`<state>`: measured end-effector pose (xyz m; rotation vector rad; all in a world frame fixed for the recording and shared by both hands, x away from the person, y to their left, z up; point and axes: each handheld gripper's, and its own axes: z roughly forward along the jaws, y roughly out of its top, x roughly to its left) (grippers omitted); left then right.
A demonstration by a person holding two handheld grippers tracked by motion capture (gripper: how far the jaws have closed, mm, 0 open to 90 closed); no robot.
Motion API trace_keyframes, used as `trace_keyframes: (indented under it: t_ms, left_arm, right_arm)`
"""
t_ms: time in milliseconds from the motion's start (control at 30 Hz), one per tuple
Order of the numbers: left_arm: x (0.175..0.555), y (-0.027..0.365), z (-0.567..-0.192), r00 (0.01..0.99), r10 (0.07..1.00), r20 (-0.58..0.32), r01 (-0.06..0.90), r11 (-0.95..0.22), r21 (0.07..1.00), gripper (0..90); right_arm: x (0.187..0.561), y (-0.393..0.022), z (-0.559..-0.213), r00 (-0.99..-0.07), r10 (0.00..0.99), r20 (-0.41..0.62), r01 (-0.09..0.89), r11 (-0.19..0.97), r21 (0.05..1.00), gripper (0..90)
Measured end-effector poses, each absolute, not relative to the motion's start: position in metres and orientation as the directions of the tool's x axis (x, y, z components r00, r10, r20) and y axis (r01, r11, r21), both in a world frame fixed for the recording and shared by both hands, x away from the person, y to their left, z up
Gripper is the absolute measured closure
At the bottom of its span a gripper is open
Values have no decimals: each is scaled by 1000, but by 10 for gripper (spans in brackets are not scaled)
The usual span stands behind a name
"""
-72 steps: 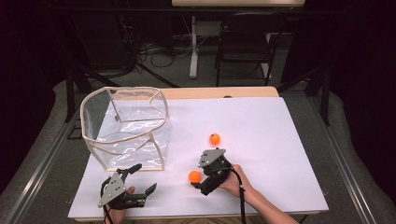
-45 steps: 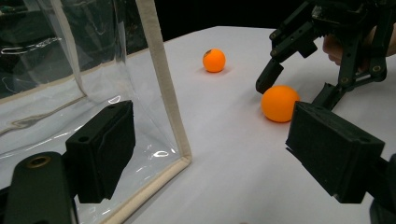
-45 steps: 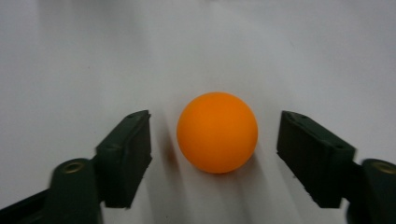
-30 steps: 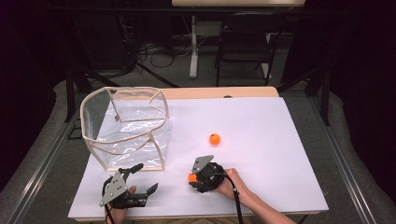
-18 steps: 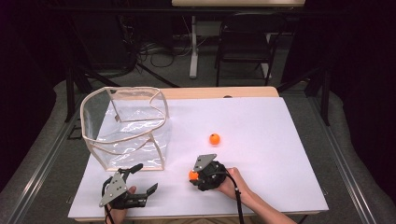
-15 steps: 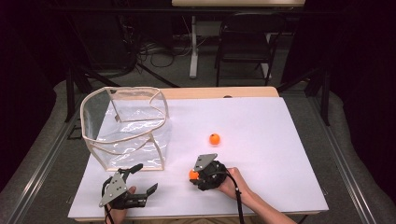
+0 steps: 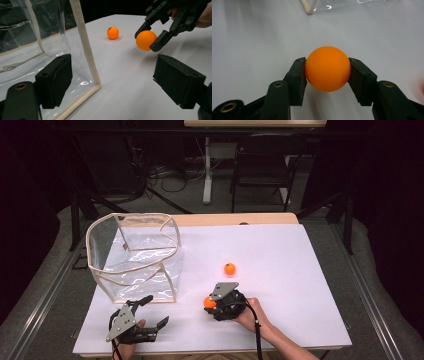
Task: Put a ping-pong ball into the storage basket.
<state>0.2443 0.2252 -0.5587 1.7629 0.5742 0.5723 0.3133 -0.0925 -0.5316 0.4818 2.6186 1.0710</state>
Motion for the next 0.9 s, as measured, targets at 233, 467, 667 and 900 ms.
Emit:
trace_keyframes:
  t_ms: [233,467,667,900]
  left_arm:
    - [244,226,-559,761,644,81,96,-235,967,155]
    - [245,225,-559,765,638,87,91,-242,966,155]
    - [245,225,-559,766,637,88,90,-242,966,155]
    - [245,225,-559,768,635,87,90,-242,966,155]
  right_arm:
    - [315,-96,-529,-902,415,-119,204,652,730,508]
    - [315,-99,-526,-895,427,-130,197,639,744,508]
    - [314,-101,-522,-890,435,-138,187,624,759,508]
    - [314,-103,-520,-885,444,-143,181,609,772,508]
